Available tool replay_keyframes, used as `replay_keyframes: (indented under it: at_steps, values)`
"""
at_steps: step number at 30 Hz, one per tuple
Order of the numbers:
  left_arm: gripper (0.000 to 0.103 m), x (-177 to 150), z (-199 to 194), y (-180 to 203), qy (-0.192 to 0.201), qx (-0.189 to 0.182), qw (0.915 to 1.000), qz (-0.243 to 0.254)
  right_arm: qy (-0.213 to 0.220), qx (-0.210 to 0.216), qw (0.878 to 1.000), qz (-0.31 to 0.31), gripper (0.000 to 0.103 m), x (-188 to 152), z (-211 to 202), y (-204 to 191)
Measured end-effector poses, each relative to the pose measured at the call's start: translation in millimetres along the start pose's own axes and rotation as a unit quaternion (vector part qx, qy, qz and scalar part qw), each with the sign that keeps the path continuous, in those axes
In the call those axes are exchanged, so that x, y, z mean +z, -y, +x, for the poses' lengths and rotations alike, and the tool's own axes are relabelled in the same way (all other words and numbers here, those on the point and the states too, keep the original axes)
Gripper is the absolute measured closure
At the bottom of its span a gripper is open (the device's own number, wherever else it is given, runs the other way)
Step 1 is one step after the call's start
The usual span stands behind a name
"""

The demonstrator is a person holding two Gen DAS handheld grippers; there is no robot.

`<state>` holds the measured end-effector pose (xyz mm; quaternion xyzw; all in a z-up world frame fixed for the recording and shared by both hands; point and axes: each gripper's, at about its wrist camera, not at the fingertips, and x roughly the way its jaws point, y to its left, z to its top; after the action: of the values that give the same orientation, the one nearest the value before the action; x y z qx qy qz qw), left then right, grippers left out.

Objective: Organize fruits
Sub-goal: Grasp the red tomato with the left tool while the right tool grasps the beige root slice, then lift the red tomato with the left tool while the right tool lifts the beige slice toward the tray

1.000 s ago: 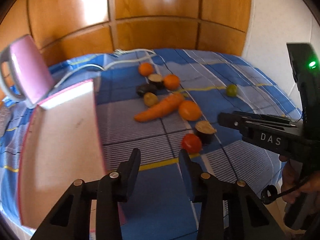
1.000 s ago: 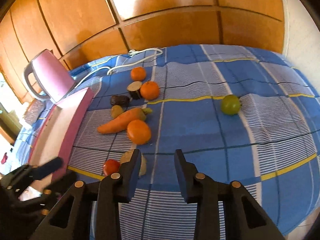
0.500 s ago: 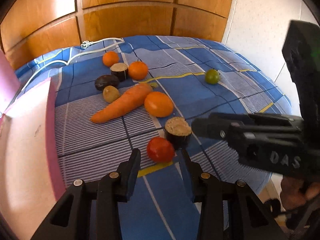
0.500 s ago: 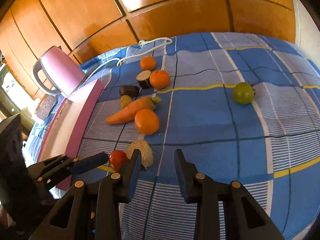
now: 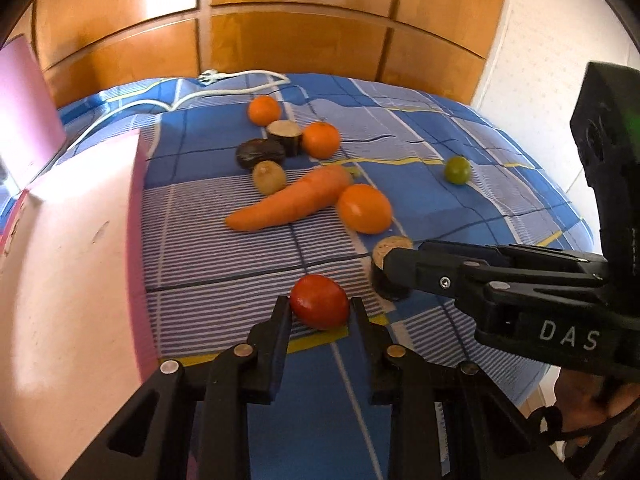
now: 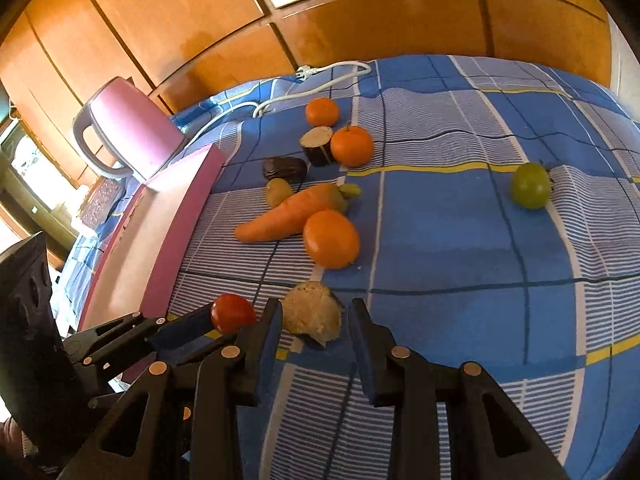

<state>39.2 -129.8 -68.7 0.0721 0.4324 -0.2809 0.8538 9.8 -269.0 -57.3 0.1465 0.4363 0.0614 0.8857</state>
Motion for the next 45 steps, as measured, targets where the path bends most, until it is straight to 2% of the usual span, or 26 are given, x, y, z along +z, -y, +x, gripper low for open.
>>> replay_keyframes:
  at_steps: [5, 7, 12, 15, 18, 19, 23, 26, 28, 29, 31, 33, 38, 39, 40, 41, 45]
  values:
    - [0.075, -2, -1, -5, 0.003, 0.016, 0.9998, -0.013, -0.004, -0.005, 1.0, -0.014, 0.067, 0, 4, -9]
    - [0.075, -3, -2, -5, 0.005, 0.021, 0.9997, -0.013, -0.008, -0.004, 1.0, -0.017, 0.062, -1, 6, -9]
    - [0.075, -6, -5, -3, 0.003, 0.026, 0.9996, -0.011, -0.014, -0.003, 1.0, -0.018, 0.063, -7, 12, -13]
    - [0.075, -7, -7, -2, 0.004, 0.028, 0.9995, -0.013, -0.009, -0.013, 1.0, -0.02, 0.076, -8, 8, -13]
    - [0.075, -6, -13, -2, 0.013, 0.031, 0.9993, -0.015, -0.005, -0.041, 0.999, -0.011, 0.081, -11, 5, -6]
    - [0.075, -6, -15, -2, 0.016, 0.032, 0.9992, -0.015, -0.003, -0.043, 0.999, -0.007, 0.086, -11, 5, -4]
    - [0.075, -8, -19, -1, 0.018, 0.036, 0.9991, -0.016, -0.001, -0.043, 0.999, -0.007, 0.086, -14, 2, 1]
    - [0.075, -9, -26, -1, 0.026, 0.039, 0.9988, -0.017, -0.001, -0.037, 0.999, -0.004, 0.081, -15, 0, 1]
    - [0.075, -9, -29, -1, 0.03, 0.04, 0.9986, -0.017, 0.0, -0.025, 1.0, -0.003, 0.067, -15, -1, 0]
    - [0.075, -9, -30, -1, 0.031, 0.04, 0.9986, -0.018, 0.0, -0.018, 1.0, -0.003, 0.062, -14, -1, -1]
    - [0.075, -10, -32, -1, 0.032, 0.04, 0.9985, -0.017, 0.006, -0.028, 1.0, -0.006, 0.042, -11, -1, -5]
    - [0.075, -10, -36, -1, 0.036, 0.042, 0.9983, -0.017, 0.013, -0.033, 0.999, -0.007, 0.036, -5, 1, -8]
    - [0.075, -11, -43, -2, 0.047, 0.046, 0.9976, -0.021, 0.008, -0.045, 0.999, -0.029, 0.037, 7, 17, -16]
    - [0.075, -10, -44, -2, 0.049, 0.047, 0.9975, -0.022, -0.001, -0.044, 0.999, -0.031, 0.048, 7, 21, -16]
    - [0.075, -10, -47, -3, 0.052, 0.048, 0.9972, -0.023, -0.003, -0.055, 0.998, -0.037, 0.065, 7, 23, -17]
    - [0.075, -10, -48, -4, 0.055, 0.049, 0.997, -0.024, 0.003, -0.072, 0.996, -0.045, 0.066, 7, 23, -19]
    - [0.075, -9, -54, -7, 0.063, 0.049, 0.9963, -0.031, 0.004, -0.077, 0.996, -0.042, 0.066, 3, 19, -17]
